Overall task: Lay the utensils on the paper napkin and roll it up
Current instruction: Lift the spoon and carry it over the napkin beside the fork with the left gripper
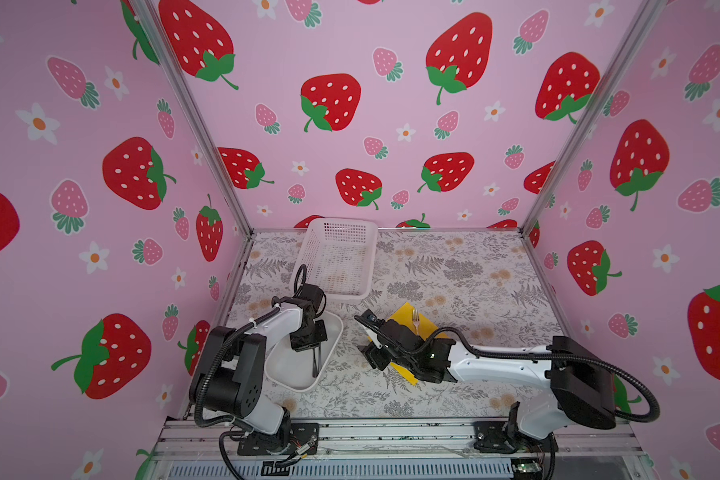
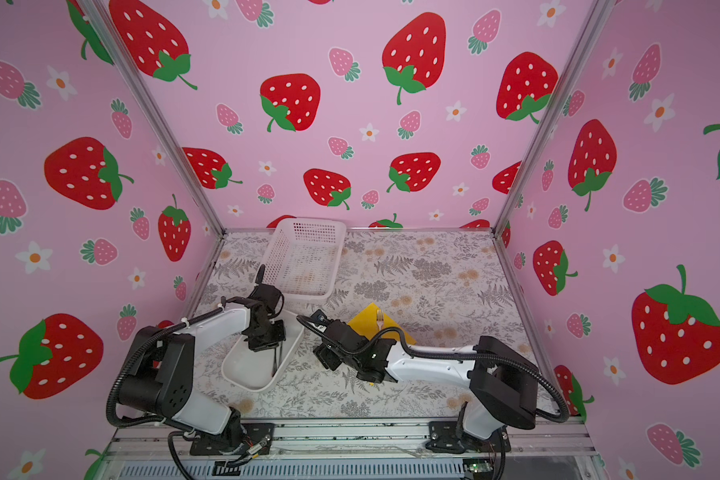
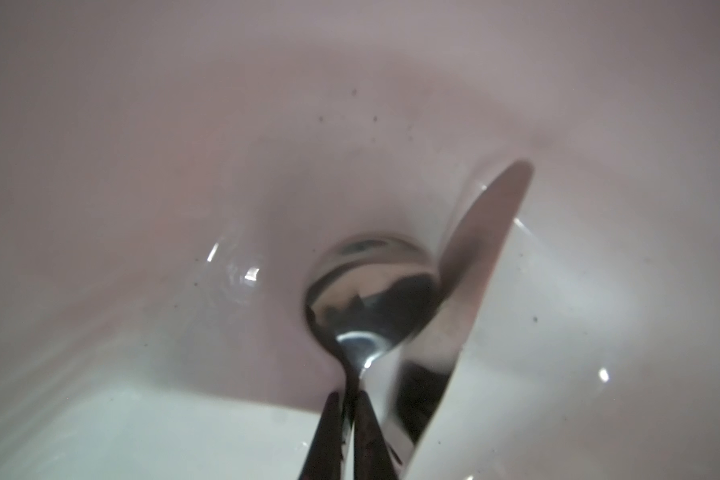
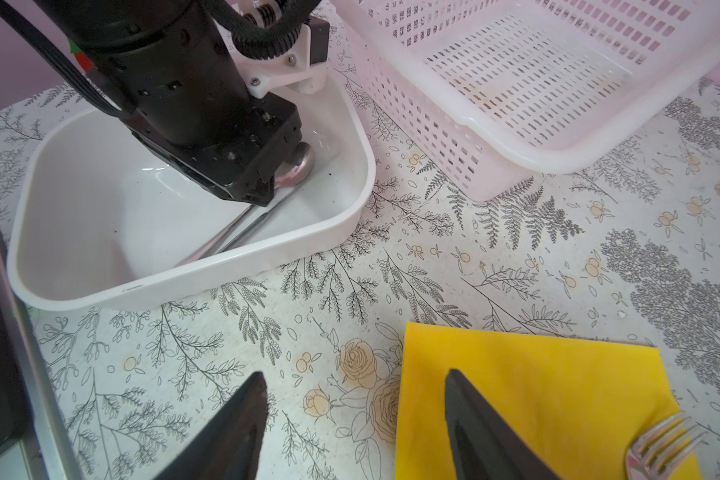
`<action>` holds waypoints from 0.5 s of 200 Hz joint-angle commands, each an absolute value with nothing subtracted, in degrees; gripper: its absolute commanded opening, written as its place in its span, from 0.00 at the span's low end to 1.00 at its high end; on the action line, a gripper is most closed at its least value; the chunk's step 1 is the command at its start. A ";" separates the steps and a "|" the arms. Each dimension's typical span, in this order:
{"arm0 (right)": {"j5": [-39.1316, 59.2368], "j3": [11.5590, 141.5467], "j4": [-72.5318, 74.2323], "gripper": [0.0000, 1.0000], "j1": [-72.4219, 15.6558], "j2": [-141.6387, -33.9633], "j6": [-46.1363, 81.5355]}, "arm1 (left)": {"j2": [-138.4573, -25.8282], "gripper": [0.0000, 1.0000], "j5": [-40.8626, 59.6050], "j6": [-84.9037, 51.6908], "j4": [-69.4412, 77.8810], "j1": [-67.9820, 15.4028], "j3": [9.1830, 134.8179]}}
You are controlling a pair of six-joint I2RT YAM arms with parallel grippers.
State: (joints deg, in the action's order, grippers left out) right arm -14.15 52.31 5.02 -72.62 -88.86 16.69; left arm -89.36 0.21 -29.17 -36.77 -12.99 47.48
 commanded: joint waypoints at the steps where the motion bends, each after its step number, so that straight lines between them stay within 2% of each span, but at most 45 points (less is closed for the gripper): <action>1: -15.03 52.72 4.13 0.69 -72.42 -88.52 16.96 | -91.33 0.07 1.11 -29.26 -39.29 -12.92 45.56; 8: -14.96 52.69 4.11 0.69 -72.42 -88.51 16.96 | -90.63 0.01 0.75 -29.34 -39.54 -12.89 45.61; 100: -21.74 50.45 5.58 0.69 -72.16 -83.55 19.84 | -75.27 0.01 -3.33 -30.22 -47.64 -12.90 50.80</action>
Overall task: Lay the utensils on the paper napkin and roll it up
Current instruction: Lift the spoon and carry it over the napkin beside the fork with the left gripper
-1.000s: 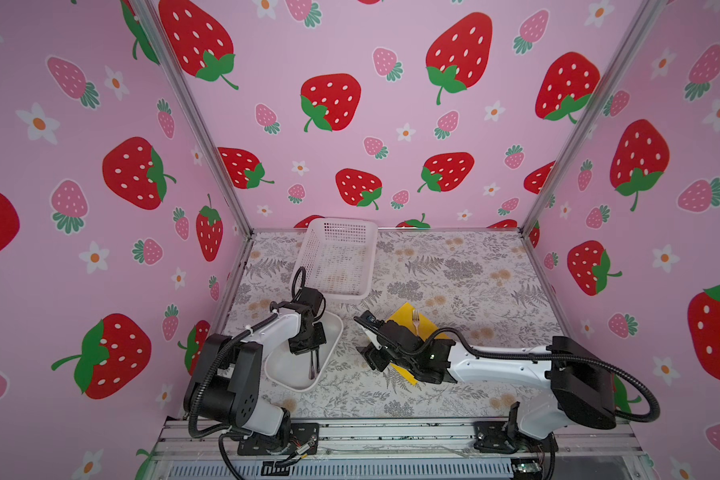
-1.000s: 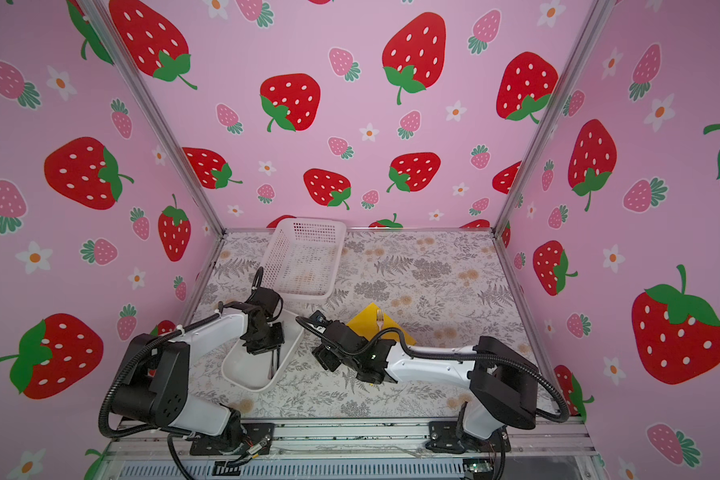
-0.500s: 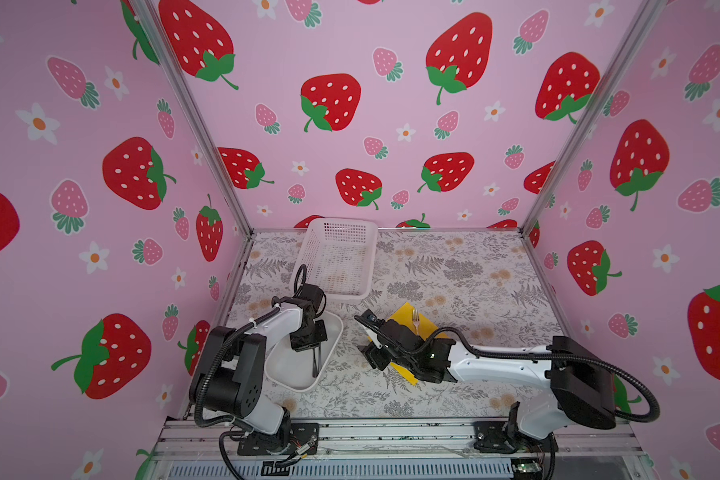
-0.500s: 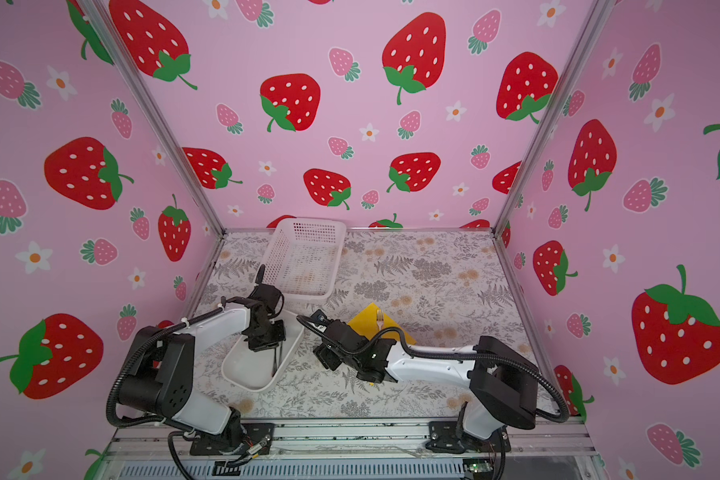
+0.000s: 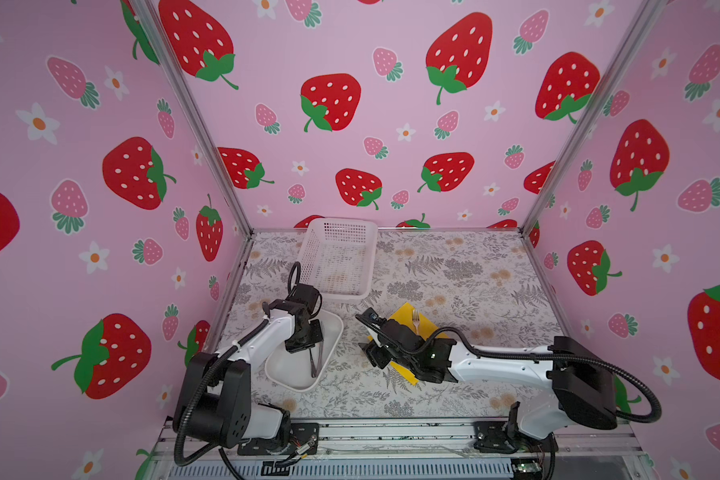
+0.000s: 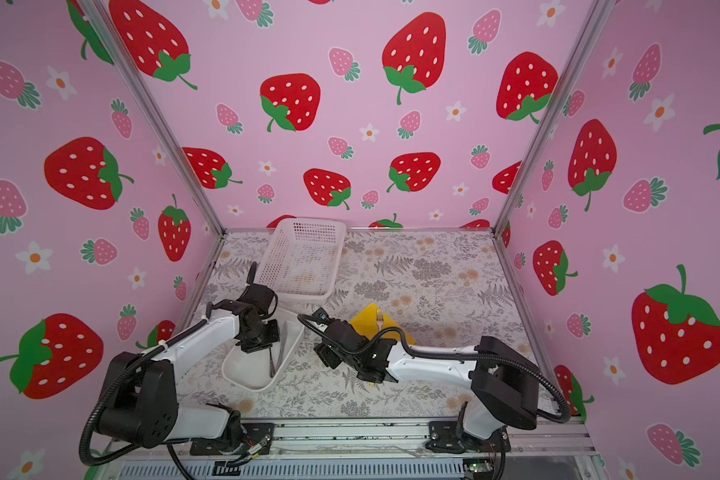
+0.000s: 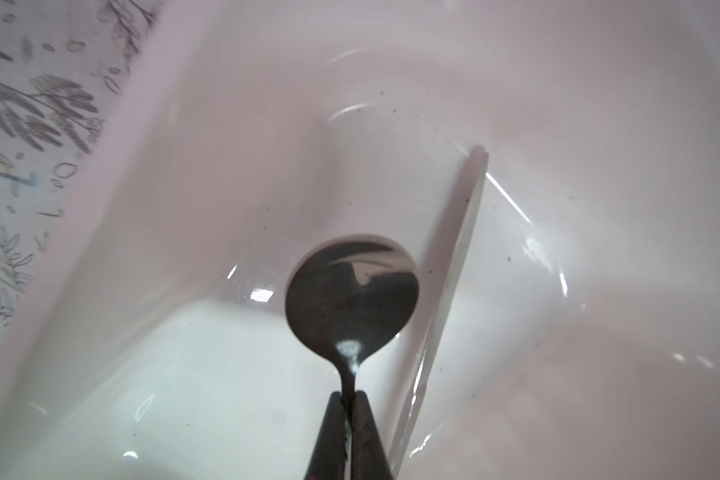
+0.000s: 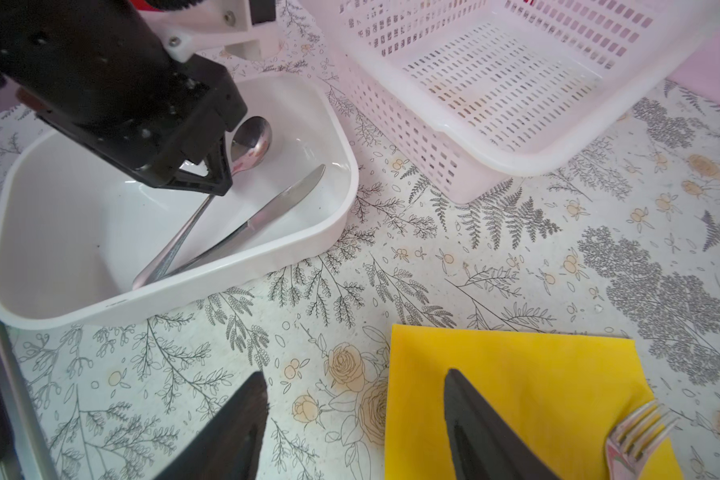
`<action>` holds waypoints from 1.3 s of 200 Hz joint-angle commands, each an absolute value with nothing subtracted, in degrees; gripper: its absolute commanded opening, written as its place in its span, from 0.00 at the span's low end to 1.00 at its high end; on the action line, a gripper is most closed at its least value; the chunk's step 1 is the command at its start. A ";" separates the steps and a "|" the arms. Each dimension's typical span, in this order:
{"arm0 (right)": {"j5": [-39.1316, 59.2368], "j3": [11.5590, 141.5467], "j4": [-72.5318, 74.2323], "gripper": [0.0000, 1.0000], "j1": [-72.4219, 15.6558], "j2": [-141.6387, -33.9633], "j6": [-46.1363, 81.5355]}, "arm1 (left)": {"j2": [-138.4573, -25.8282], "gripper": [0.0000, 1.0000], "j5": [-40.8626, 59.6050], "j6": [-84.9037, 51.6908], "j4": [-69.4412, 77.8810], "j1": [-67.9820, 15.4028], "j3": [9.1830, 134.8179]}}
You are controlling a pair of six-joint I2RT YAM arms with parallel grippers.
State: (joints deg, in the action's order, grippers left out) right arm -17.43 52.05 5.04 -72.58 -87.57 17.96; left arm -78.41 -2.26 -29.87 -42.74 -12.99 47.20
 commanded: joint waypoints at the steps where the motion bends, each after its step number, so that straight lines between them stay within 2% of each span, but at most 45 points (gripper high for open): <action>1: -21.90 50.36 5.69 0.69 -72.16 -83.39 19.90 | -75.16 0.01 -3.25 -30.18 -47.73 -12.96 50.89; 60: -25.48 43.41 9.20 0.70 -68.34 -73.30 26.00 | -66.12 0.01 -0.79 -31.01 -52.91 -13.67 57.45; 100: -24.34 38.74 10.59 0.70 -64.76 -67.32 29.95 | -65.32 0.01 1.88 -31.07 -55.15 -14.90 62.26; 128: -24.29 35.81 10.07 0.72 -62.25 -64.55 33.62 | -66.14 0.01 6.30 -33.12 -51.06 -19.52 64.86; 156: -21.90 33.02 8.62 0.72 -58.71 -61.77 38.12 | -71.26 0.01 10.94 -36.06 -45.85 -26.64 66.68; 201: -18.95 28.22 5.05 0.72 -53.39 -56.67 43.93 | -84.73 0.01 12.33 -38.61 -38.14 -39.17 72.05; 260: -9.19 24.31 2.69 0.72 -45.51 -55.38 46.23 | -105.84 0.00 13.82 -40.99 -38.42 -43.84 86.54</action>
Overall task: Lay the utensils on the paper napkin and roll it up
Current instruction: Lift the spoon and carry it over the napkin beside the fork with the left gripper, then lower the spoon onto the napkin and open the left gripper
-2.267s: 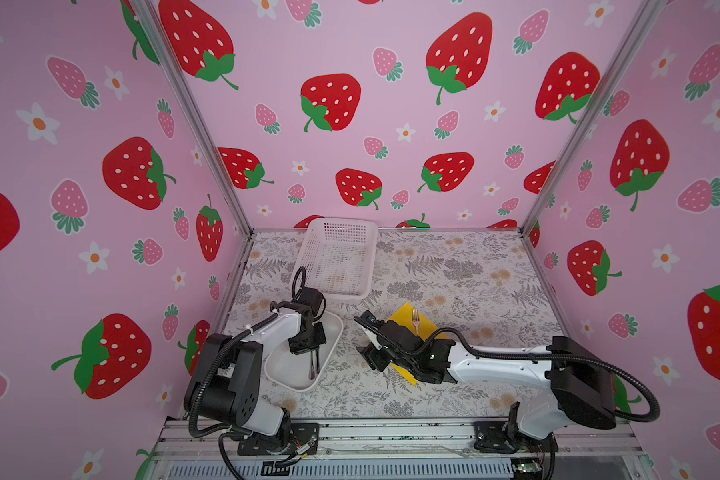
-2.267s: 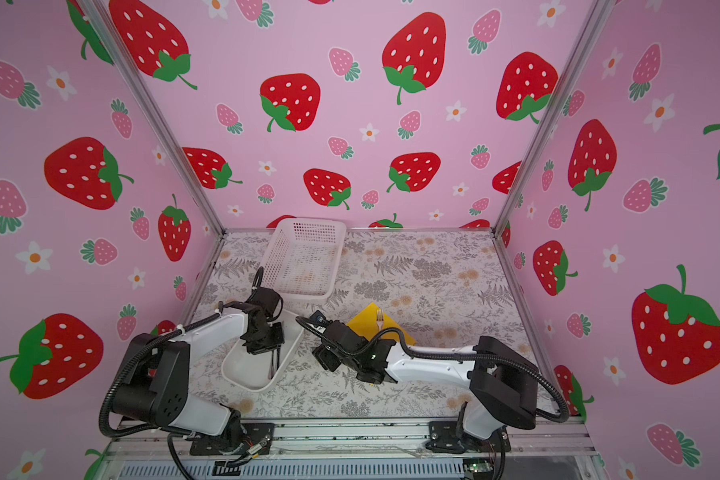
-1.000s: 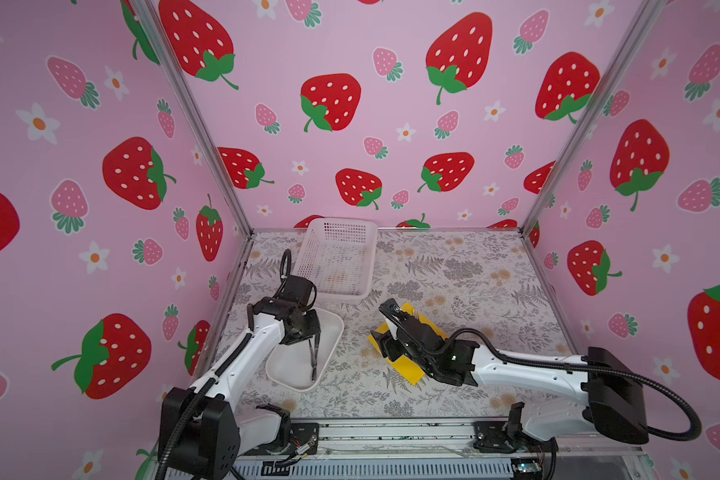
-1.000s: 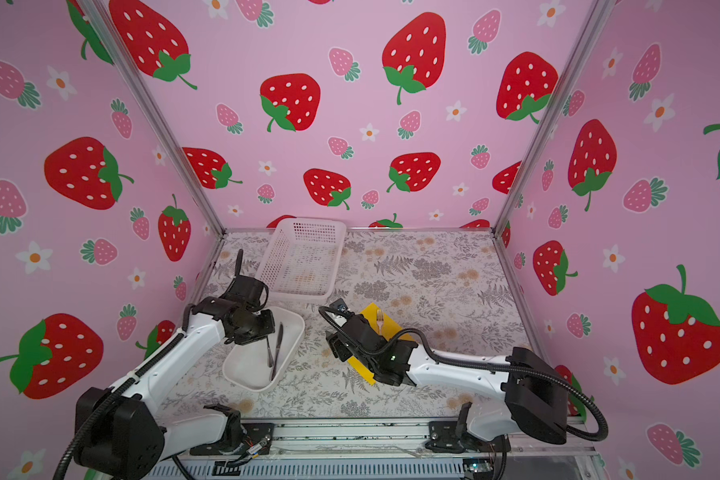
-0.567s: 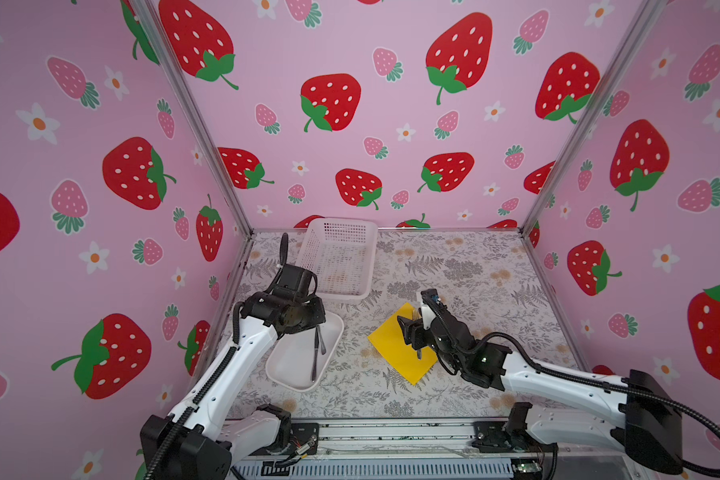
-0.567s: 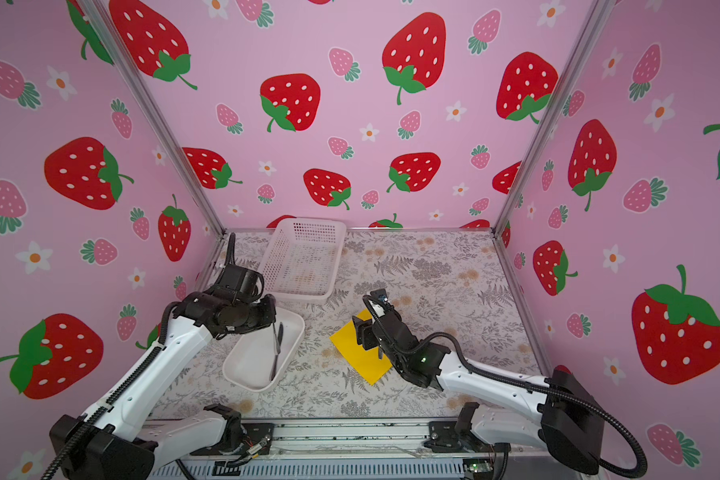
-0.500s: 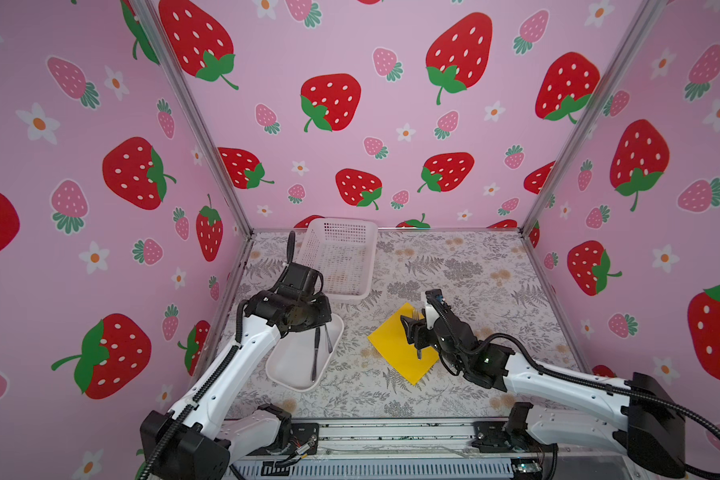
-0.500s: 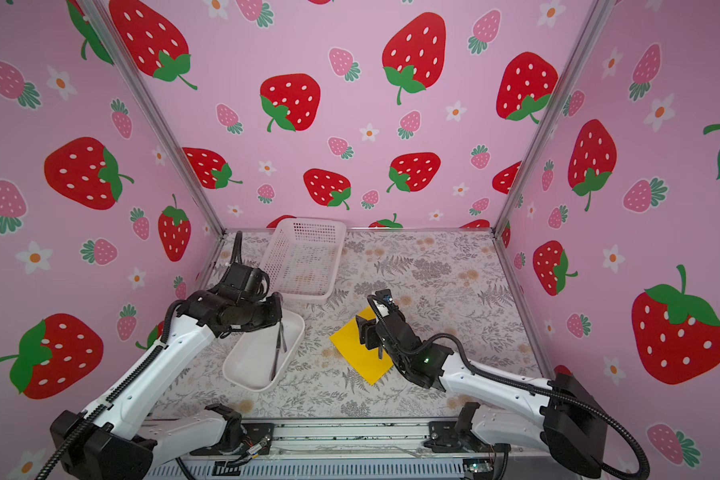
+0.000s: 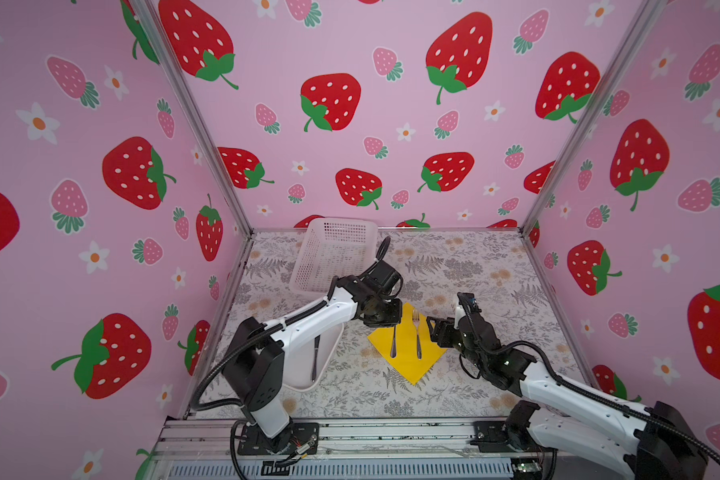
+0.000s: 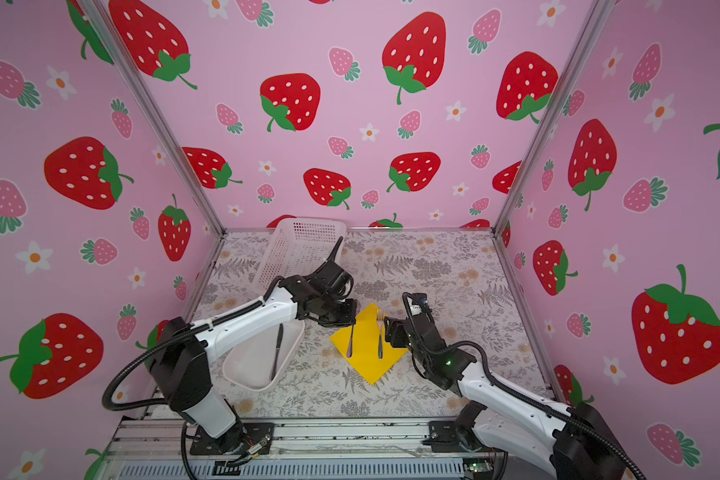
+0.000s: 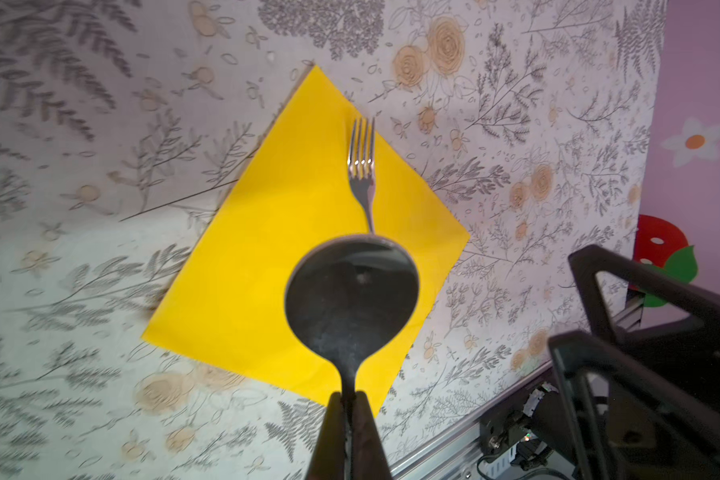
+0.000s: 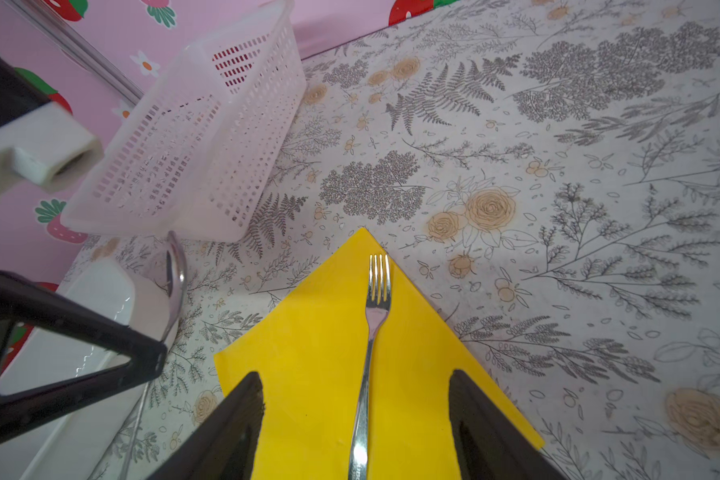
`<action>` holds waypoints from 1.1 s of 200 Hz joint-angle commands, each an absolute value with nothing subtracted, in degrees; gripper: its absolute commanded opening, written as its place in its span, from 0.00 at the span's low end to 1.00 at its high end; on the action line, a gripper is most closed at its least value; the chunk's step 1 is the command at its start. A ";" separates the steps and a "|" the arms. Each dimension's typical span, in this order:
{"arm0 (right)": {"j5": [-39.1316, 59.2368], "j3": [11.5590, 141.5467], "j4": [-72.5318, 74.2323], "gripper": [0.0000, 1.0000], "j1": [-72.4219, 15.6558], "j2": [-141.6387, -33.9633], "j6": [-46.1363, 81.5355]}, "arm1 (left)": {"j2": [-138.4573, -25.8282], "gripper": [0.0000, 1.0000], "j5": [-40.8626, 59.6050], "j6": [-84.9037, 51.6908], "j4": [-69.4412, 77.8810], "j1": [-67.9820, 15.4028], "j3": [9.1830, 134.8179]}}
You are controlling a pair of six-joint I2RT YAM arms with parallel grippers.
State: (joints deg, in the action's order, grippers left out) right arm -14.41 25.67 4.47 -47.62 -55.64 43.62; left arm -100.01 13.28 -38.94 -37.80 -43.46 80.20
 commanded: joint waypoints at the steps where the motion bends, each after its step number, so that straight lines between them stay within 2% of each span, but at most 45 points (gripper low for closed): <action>1: -9.19 24.31 2.69 0.72 -45.51 -55.38 46.23 | -106.05 0.00 13.81 -41.06 -38.46 -43.85 86.69; 96: -2.25 20.46 4.95 0.72 -39.84 -57.42 46.80 | -120.28 0.00 17.55 -47.17 -33.44 -43.77 90.58; 220: 1.56 21.77 6.94 0.73 -37.84 -62.66 45.19 | -123.38 0.02 16.17 -48.16 -34.39 -43.85 92.00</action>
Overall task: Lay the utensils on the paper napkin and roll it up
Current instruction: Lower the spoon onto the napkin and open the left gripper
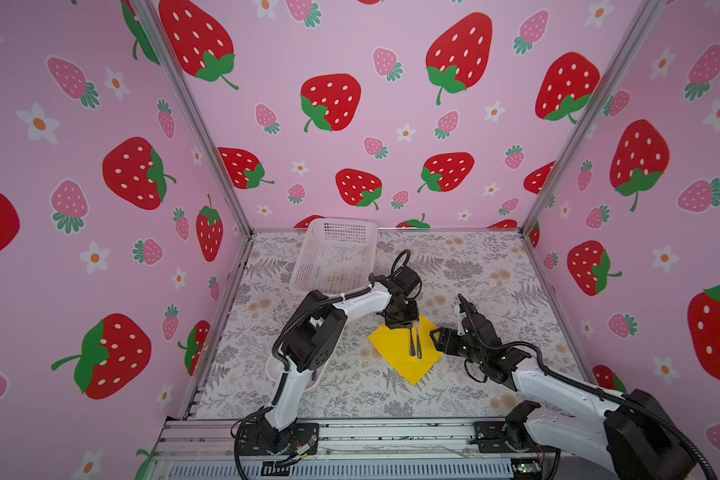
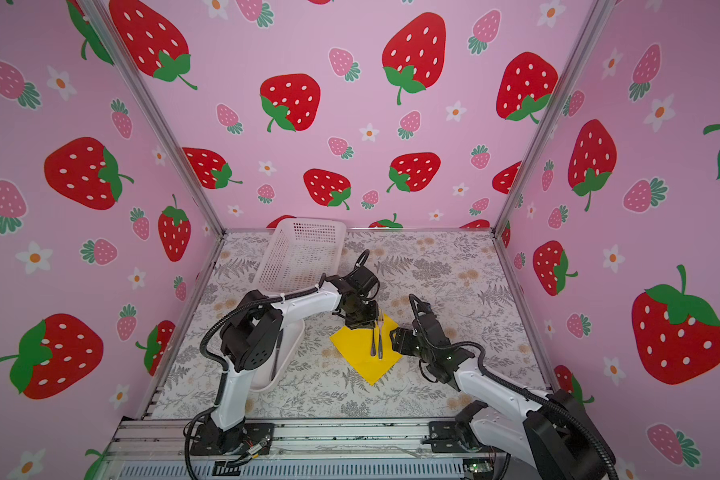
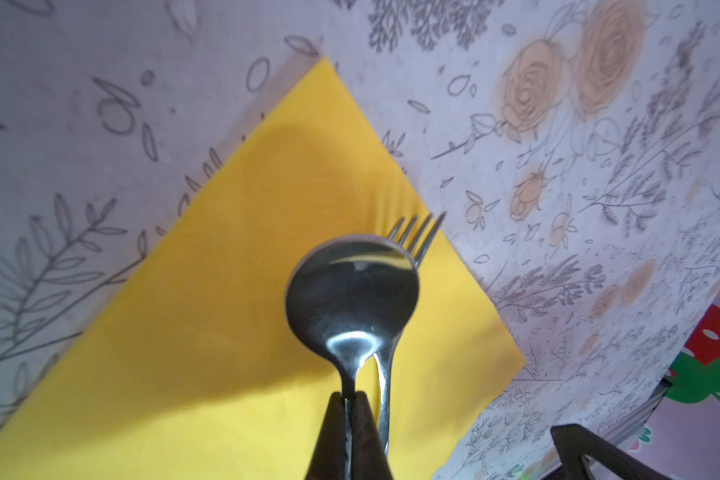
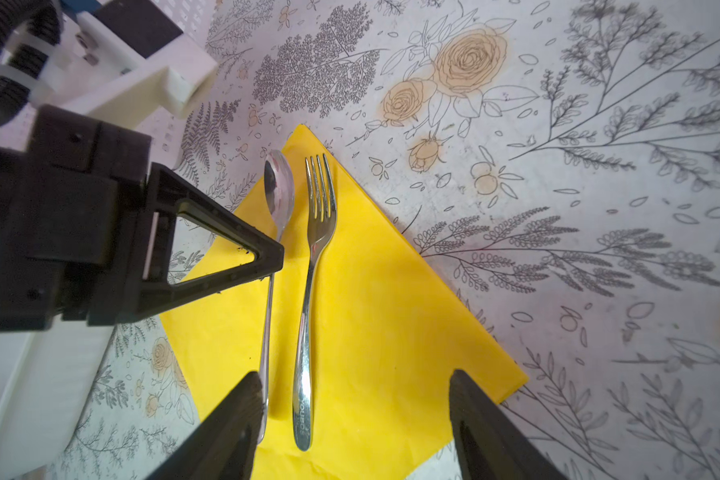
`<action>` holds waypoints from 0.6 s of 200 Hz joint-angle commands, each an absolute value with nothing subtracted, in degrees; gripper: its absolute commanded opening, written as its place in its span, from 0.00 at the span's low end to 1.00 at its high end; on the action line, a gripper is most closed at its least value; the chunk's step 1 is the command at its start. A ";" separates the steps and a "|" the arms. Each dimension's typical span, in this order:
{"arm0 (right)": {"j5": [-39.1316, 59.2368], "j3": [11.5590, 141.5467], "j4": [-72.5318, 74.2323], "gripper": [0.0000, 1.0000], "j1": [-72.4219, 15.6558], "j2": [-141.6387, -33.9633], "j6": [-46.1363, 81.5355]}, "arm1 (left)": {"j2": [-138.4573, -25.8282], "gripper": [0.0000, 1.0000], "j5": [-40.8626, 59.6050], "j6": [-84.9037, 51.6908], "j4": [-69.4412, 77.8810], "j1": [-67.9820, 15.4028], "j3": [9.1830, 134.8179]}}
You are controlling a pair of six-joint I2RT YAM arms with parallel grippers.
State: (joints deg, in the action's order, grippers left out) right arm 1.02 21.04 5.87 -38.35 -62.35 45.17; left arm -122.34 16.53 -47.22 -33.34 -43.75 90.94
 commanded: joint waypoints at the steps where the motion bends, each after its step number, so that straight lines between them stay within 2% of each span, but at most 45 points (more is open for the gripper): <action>1: 1.57 21.74 6.98 0.73 -37.86 -62.66 45.18 | -123.39 0.02 16.17 -48.16 -34.42 -43.86 92.01; 120: 1.76 21.31 6.86 0.72 -37.66 -61.69 45.89 | -124.10 0.04 16.57 -48.96 -33.94 -44.08 90.53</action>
